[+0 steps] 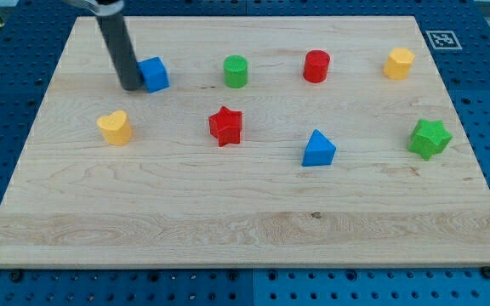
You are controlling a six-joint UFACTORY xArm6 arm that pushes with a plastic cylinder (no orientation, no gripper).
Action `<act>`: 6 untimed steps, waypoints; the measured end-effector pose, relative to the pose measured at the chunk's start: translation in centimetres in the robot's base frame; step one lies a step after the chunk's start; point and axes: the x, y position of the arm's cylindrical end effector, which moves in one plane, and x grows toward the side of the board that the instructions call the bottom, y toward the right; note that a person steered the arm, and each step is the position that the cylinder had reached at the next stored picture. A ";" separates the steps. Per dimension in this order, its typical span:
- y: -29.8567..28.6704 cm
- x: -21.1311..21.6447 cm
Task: Point your arm to blue cube
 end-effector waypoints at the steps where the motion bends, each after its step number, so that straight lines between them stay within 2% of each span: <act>1: 5.8 1.4; 2: 5.1 2.1; 4: -7.4 4.1; 5: -13.1 1.7; 6: -14.6 -2.2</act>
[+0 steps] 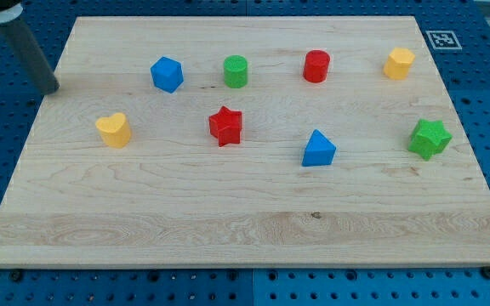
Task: Point your arm to blue cube
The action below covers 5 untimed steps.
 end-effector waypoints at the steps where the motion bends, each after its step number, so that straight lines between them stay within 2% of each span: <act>1: 4.4 -5.3; 2: 12.3 -7.4; 3: 18.9 -4.9; 5: 13.7 -3.9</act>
